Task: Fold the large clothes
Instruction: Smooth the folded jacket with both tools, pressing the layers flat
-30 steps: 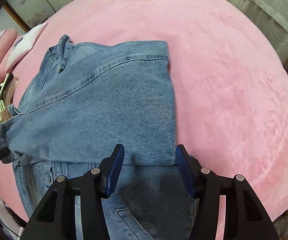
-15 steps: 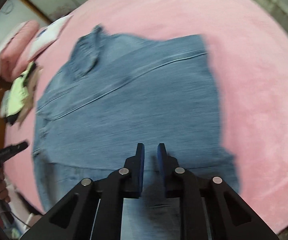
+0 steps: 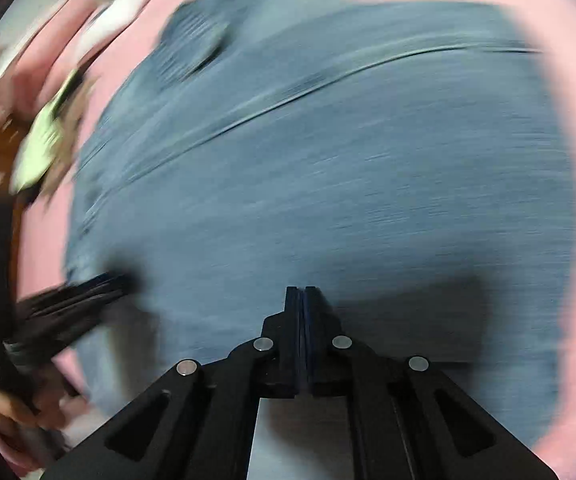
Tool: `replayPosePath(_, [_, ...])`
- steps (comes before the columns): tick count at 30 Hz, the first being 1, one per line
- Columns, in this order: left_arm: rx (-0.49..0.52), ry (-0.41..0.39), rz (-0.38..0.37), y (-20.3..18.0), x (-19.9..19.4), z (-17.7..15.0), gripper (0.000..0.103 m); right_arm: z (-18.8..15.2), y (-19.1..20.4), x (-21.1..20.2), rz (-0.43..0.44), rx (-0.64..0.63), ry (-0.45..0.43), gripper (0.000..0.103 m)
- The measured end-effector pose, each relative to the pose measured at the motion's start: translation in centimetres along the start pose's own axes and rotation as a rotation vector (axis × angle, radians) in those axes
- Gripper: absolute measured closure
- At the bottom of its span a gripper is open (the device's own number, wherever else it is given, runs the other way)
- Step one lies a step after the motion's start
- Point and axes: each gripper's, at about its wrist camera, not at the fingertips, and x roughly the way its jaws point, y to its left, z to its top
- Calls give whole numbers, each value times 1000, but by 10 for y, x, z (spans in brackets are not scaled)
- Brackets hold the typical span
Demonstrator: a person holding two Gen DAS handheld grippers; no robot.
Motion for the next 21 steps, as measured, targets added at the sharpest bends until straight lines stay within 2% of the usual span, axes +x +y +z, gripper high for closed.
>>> replayPosePath(1, [-35, -3, -47, 18, 2, -2, 97, 0, -23, -8, -47, 61, -25, 102])
replayPosePath(2, [-50, -6, -78, 29, 3, -3, 102, 1, -41, -14, -83, 111, -40, 102])
replayPosePath(3, [-36, -3, -114, 35, 3, -2, 102, -1, -62, -23, -97, 166, -55, 103])
replayPosePath(4, [-3, -1, -118, 35, 2, -1, 102, -3, -74, -28, -73, 188, -62, 103])
replayPosePath(7, [104, -4, -32, 19, 2, 1, 102, -2, -73, -38, -122, 112, -76, 103])
replayPosePath(8, [108, -2, 14, 11, 0, 2, 102, -1, -67, -38, -141, 96, -73, 103])
replayPosePath(9, [99, -10, 29, 7, -4, 3, 102, 2, -59, -40, -156, 86, -81, 103])
replayPosePath(10, [81, -34, 3, 1, -12, 5, 102, 5, -48, -44, -136, 75, -111, 103])
replayPosePath(12, [69, -106, -120, -11, -32, 8, 102, 16, -29, -50, -48, 53, -146, 103])
replayPosePath(15, [111, -142, -288, -33, -52, 25, 102, 29, 21, -31, 124, -33, -86, 103])
replayPosePath(16, [118, -151, -309, -41, -52, 33, 102, 32, 39, -20, 158, -73, -68, 103])
replayPosePath(18, [113, -164, -305, -52, -49, 47, 102, 37, 63, 3, 204, -119, -34, 103])
replayPosePath(21, [75, -163, -252, -56, -32, 61, 102, 55, 75, 27, 190, -164, -31, 103])
